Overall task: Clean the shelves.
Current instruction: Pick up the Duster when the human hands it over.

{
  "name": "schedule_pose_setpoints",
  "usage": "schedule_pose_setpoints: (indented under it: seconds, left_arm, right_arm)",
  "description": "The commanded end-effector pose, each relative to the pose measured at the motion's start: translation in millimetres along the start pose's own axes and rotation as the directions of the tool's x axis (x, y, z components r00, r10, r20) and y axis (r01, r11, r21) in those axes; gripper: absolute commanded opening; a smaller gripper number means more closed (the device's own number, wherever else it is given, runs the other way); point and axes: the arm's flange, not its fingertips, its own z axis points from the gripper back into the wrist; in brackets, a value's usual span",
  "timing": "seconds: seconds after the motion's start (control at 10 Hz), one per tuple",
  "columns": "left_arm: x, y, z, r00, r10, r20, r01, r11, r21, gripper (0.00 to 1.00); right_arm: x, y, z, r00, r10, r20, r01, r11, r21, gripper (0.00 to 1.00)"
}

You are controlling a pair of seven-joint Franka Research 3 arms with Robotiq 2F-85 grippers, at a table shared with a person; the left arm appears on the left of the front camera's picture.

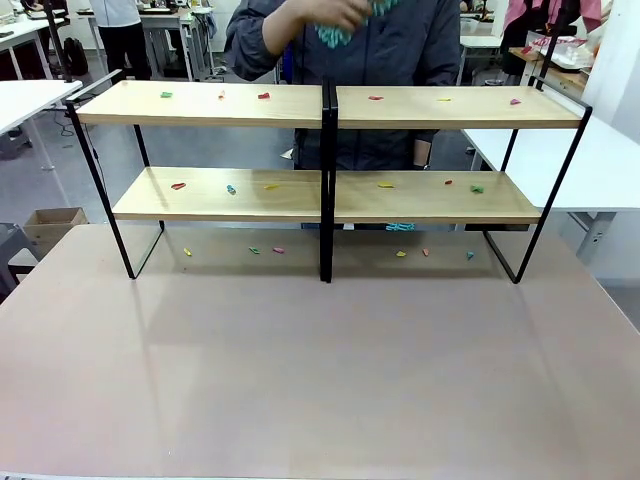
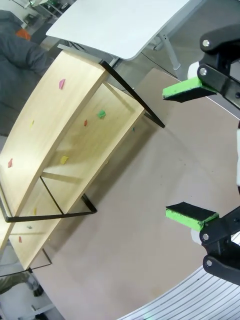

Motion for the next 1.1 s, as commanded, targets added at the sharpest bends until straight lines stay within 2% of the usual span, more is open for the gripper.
schedule_pose_setpoints:
  seconds: [0.0,0.2,0.5,0.7,1.0]
  left_arm:
    - [-52,-60,-22,1.0,-0.026,-0.008,0.026,1.0,0.007,1.0]
    - [-46,-65,-29,0.999,-0.032,-0.009,0.032,0.999,-0.001,1.0]
    - [-45,-67,-32,0.999,-0.043,-0.011,0.043,0.999,-0.018,1.0]
    - [-46,-65,-33,0.999,-0.045,-0.02,0.044,0.999,-0.025,1.0]
    - [-48,-64,-33,0.999,-0.044,-0.026,0.043,0.999,-0.032,1.0]
  right_arm:
    - [-53,27,-1,0.996,-0.013,0.086,0.015,1.0,-0.018,1.0]
    - [-60,30,16,0.975,-0.128,0.181,0.127,0.992,0.017,1.0]
    - [-57,36,4,0.969,-0.163,0.183,0.164,0.986,0.013,1.0]
    - [-47,33,-16,0.951,-0.242,0.195,0.232,0.97,0.071,1.0]
    - [-41,35,-32,0.948,-0.271,0.168,0.267,0.962,0.048,1.0]
